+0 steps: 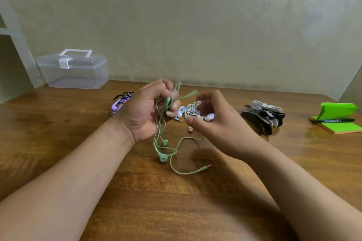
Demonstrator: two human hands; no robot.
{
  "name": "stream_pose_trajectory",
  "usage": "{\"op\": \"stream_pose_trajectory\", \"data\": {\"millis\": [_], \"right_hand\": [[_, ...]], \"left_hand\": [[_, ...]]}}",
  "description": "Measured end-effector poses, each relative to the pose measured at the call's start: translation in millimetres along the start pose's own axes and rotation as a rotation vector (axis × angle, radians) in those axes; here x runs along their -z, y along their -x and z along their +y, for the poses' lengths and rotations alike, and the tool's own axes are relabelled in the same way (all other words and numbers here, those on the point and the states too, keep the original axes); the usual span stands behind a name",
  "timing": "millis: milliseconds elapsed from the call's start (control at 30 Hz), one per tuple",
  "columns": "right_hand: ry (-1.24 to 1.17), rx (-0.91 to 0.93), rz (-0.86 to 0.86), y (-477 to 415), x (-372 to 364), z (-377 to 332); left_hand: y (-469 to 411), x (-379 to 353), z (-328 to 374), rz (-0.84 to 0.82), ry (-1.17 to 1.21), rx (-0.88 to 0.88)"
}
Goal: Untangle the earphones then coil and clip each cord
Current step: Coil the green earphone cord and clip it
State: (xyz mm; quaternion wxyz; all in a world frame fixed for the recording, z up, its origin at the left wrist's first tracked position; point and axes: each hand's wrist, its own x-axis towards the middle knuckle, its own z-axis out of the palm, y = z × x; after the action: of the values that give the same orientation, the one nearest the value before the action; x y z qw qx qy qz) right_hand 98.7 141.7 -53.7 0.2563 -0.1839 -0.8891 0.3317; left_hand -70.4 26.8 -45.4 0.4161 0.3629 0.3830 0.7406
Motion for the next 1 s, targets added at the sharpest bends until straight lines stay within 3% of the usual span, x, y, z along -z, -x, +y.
{"op": "stream_pose_trajectory", "data": {"millis": [133,267,433,500,667,800,833,933,1000], "right_hand": [[-0.144,0.029,-0.003,-1,-3,1],[-0.262,0.028,0.002,-5,3,3],[-1.208,-0.154,0.035,-11,20,0],[-1.29,-0.195,0.091,-12,30,0],[-1.199,-0.207,0.269,-15,38,7],[-0.307,-0.116,0.305,-9,29,14],[-0.179,-0.071,0.293,-7,24,14],[-0.118,0.132,0.178,-2,10,7],[-0.205,0.164,0.014,-1,0,2]], "left_hand": [[5,-7,-5,-0.122,-0.115,0.049],[3,-4,-6,-0.113,-0.091,0.075],[-2,7,-1,-0.112,-0.107,0.156],[-1,9,1,-0.149,-0.182,0.203],[3,8,1,-0.195,-0.429,0.274],[4,4,-1,-0.179,-0.407,0.253],[3,5,-2,-0.172,-0.386,0.254],[2,5,-3,-0.194,-0.32,0.276],[3,6,-3,-0.234,-0.305,0.322]]}}
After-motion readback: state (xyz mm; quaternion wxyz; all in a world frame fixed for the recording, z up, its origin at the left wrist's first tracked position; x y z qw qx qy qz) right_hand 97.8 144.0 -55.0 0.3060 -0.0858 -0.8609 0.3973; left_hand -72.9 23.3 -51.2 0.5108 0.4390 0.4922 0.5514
